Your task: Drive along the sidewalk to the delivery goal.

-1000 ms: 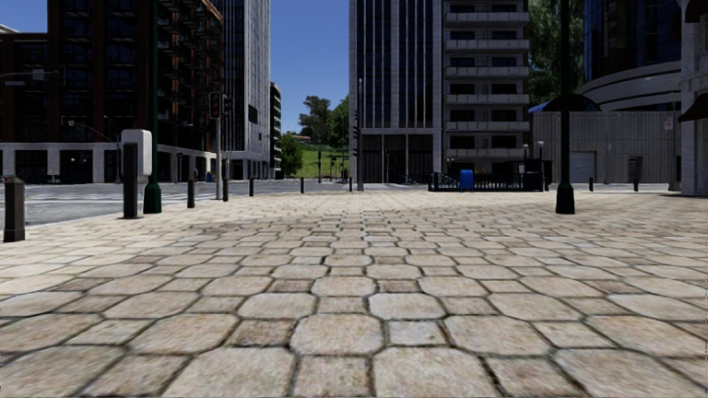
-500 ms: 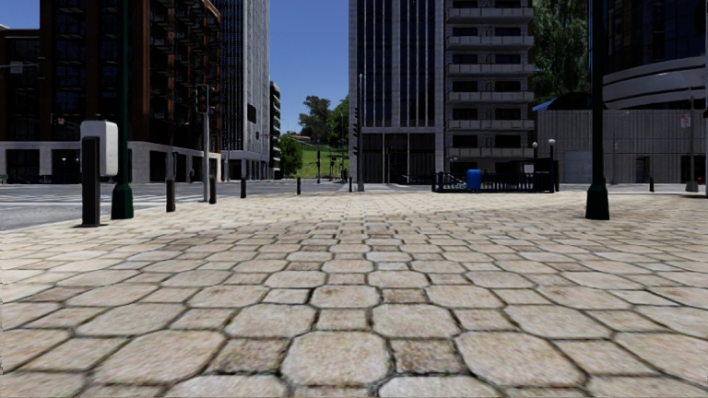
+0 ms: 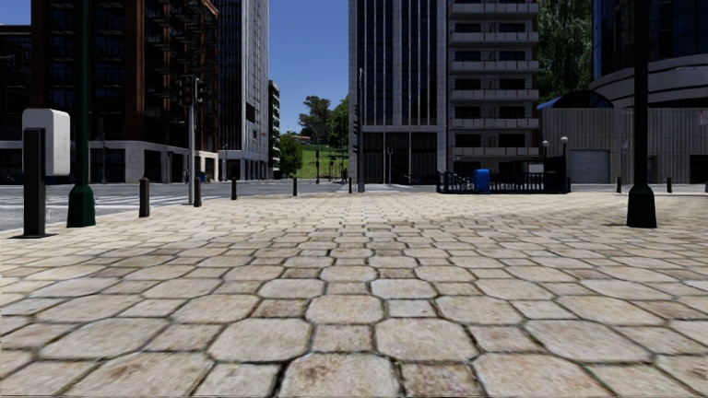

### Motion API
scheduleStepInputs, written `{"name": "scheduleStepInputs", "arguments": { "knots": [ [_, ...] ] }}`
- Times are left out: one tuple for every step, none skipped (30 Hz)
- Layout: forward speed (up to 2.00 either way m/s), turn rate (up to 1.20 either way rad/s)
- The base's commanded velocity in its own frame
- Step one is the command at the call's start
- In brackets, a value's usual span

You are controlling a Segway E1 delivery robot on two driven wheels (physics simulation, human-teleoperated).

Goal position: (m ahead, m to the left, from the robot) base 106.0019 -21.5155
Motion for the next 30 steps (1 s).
{"name": "scheduleStepInputs", "arguments": {
  "knots": [
    [2.00,0.00],
    [2.00,0.00],
    [2.00,0.00],
    [2.00,0.00],
    [2.00,0.00],
    [2.00,0.00],
    [2.00,0.00],
    [2.00,0.00],
    [2.00,0.00],
    [2.00,0.00],
    [2.00,0.00],
    [2.00,0.00],
    [2.00,0.00],
    [2.00,0.00],
    [2.00,0.00],
    [2.00,0.00],
    [2.00,0.00],
    [2.00,0.00],
    [2.00,0.00],
    [2.00,0.00],
    [2.00,0.00],
    [2.00,0.00],
    [2.00,0.00],
    [2.00,0.00],
    [2.00,0.00],
    [2.00,0.00],
    [2.00,0.00],
    [2.00,0.00],
    [2.00,0.00],
    [2.00,0.00]
  ]
}}
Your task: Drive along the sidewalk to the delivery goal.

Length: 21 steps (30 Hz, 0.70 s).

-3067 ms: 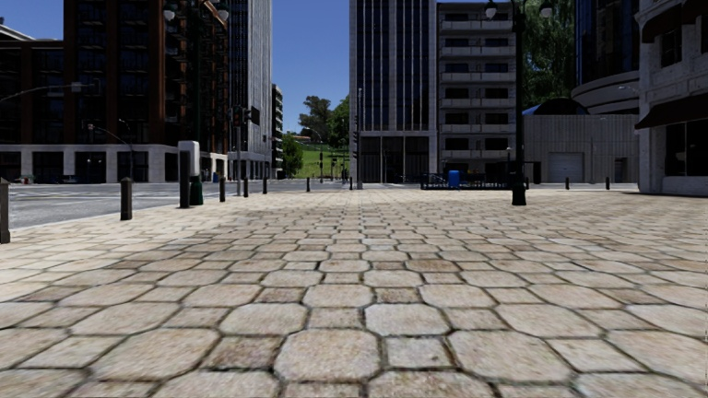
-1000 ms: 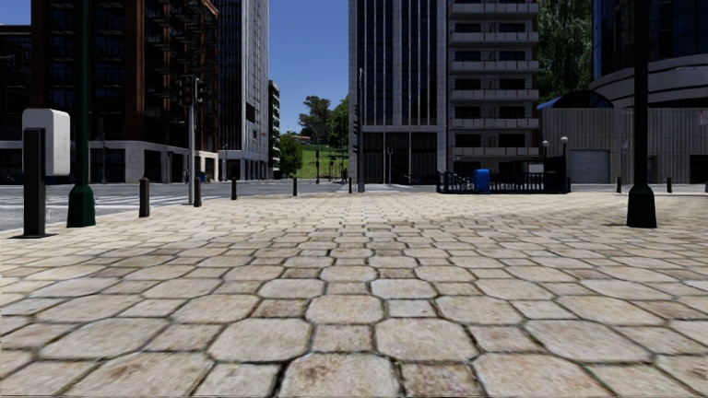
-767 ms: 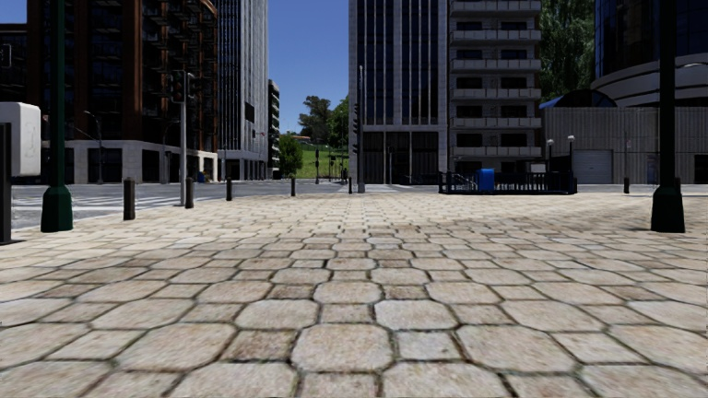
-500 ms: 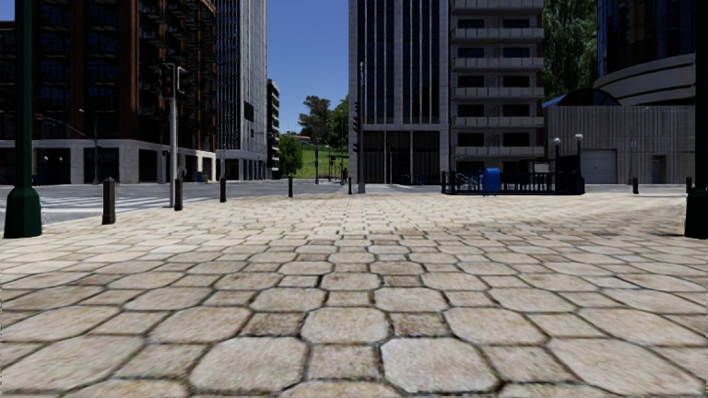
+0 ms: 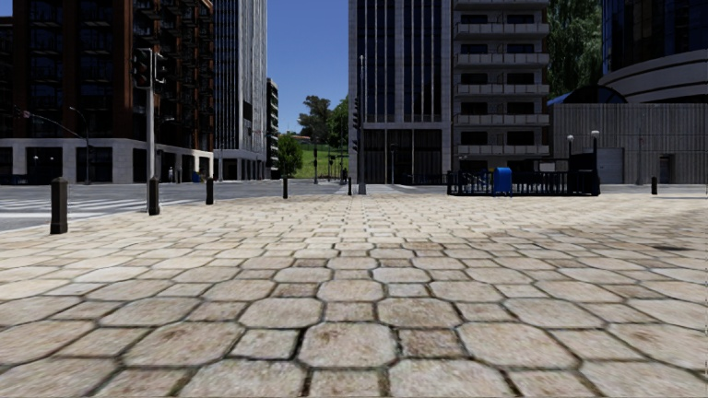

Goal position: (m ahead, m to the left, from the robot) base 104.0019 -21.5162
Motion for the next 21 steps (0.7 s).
{"name": "scheduleStepInputs", "arguments": {
  "knots": [
    [2.00,0.00],
    [2.00,0.00],
    [2.00,0.00],
    [2.00,0.00],
    [2.00,0.00],
    [2.00,0.00],
    [2.00,0.00],
    [2.00,0.00],
    [2.00,0.00],
    [2.00,0.00],
    [2.00,0.00],
    [2.00,0.00],
    [2.00,0.00],
    [2.00,0.00],
    [2.00,0.00],
    [2.00,0.00],
    [2.00,0.00],
    [2.00,0.00],
    [2.00,0.00],
    [2.00,0.00],
    [2.00,0.00]
  ]
}}
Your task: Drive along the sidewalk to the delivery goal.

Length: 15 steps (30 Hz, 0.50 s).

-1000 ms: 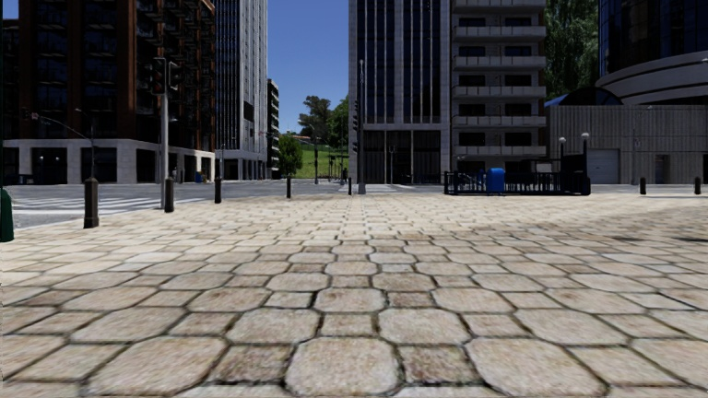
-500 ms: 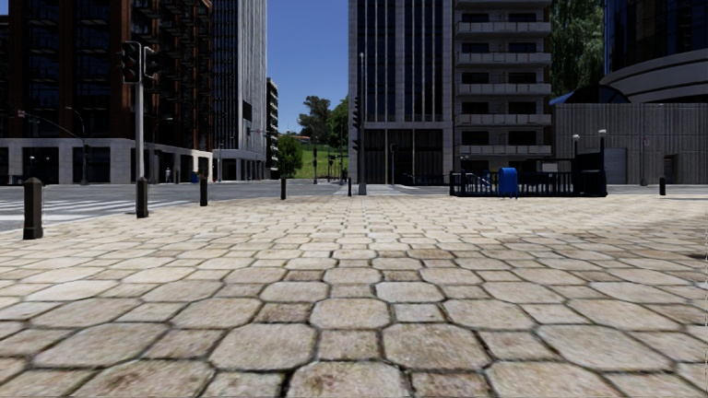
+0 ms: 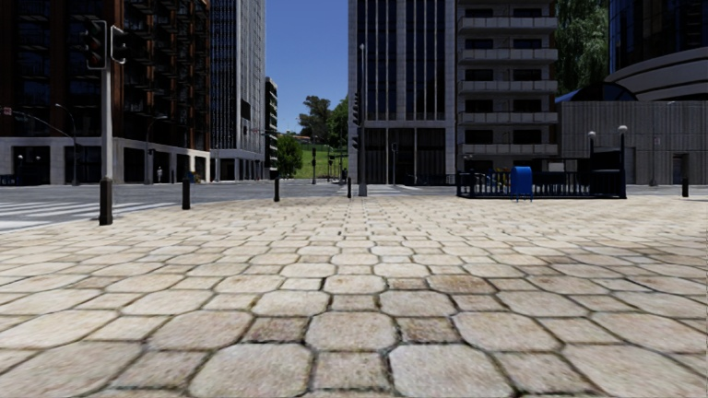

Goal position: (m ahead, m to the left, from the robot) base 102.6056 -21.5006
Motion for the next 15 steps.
{"name": "scheduleStepInputs", "arguments": {
  "knots": [
    [2.00,0.00],
    [2.00,0.00],
    [2.00,0.00],
    [2.00,0.00],
    [2.00,0.00],
    [2.00,0.00],
    [2.00,0.00],
    [2.00,0.00],
    [2.00,0.00],
    [2.00,0.00],
    [2.00,0.00],
    [2.00,0.00],
    [2.00,0.00],
    [2.00,0.00],
    [2.00,-0.06]
  ]
}}
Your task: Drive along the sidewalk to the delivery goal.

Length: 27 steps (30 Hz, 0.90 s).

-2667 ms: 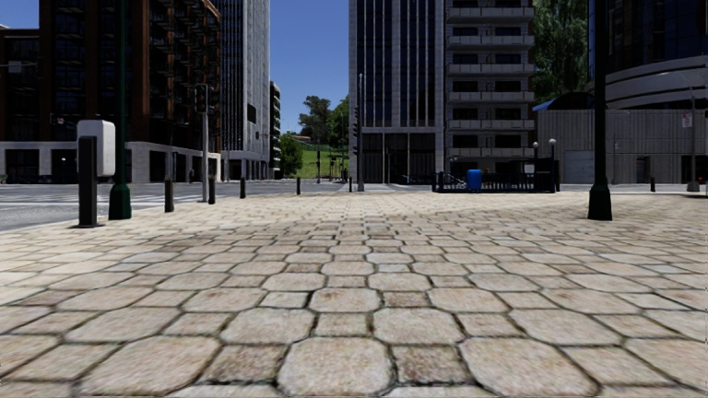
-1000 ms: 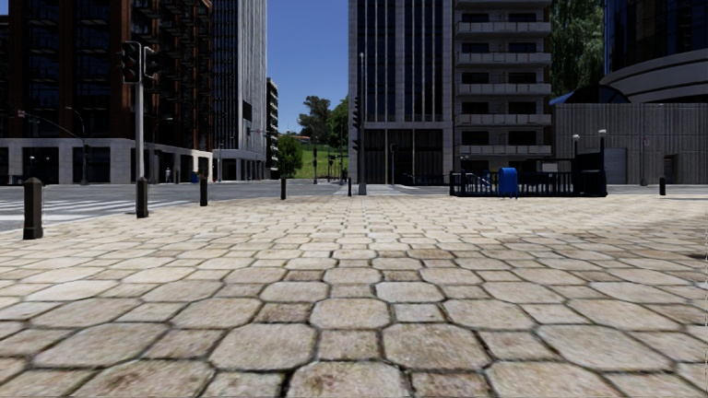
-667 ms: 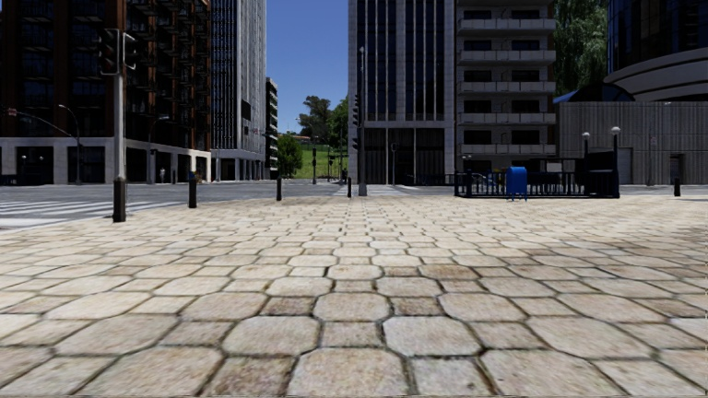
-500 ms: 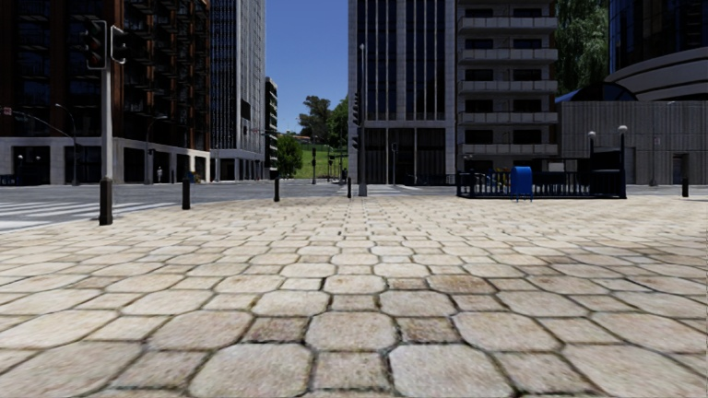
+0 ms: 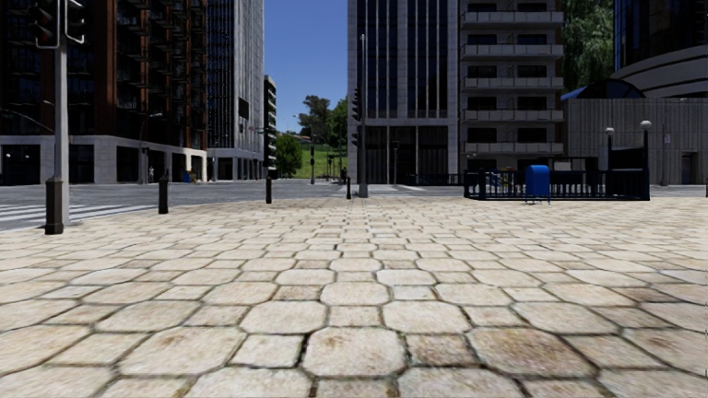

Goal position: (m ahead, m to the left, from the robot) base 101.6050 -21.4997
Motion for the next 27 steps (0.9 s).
{"name": "scheduleStepInputs", "arguments": {
  "knots": [
    [2.00,-0.08],
    [2.00,-0.08],
    [2.00,-0.09],
    [2.00,-0.13],
    [2.00,-0.18],
    [2.00,-0.19],
    [2.00,-0.20],
    [2.00,-0.20],
    [2.00,-0.20],
    [2.00,-0.20],
    [2.00,-0.20],
    [2.00,-0.20],
    [2.00,-0.20],
    [2.00,-0.20],
    [2.00,-0.20],
    [2.00,-0.20],
    [2.00,-0.20],
    [2.00,-0.20],
    [2.00,-0.20],
    [2.00,-0.20],
    [2.00,-0.20],
    [2.00,-0.20],
    [2.00,-0.20],
    [2.00,-0.20],
    [2.00,-0.20],
    [2.00,-0.21],
    [2.00,-0.21]
  ]
}}
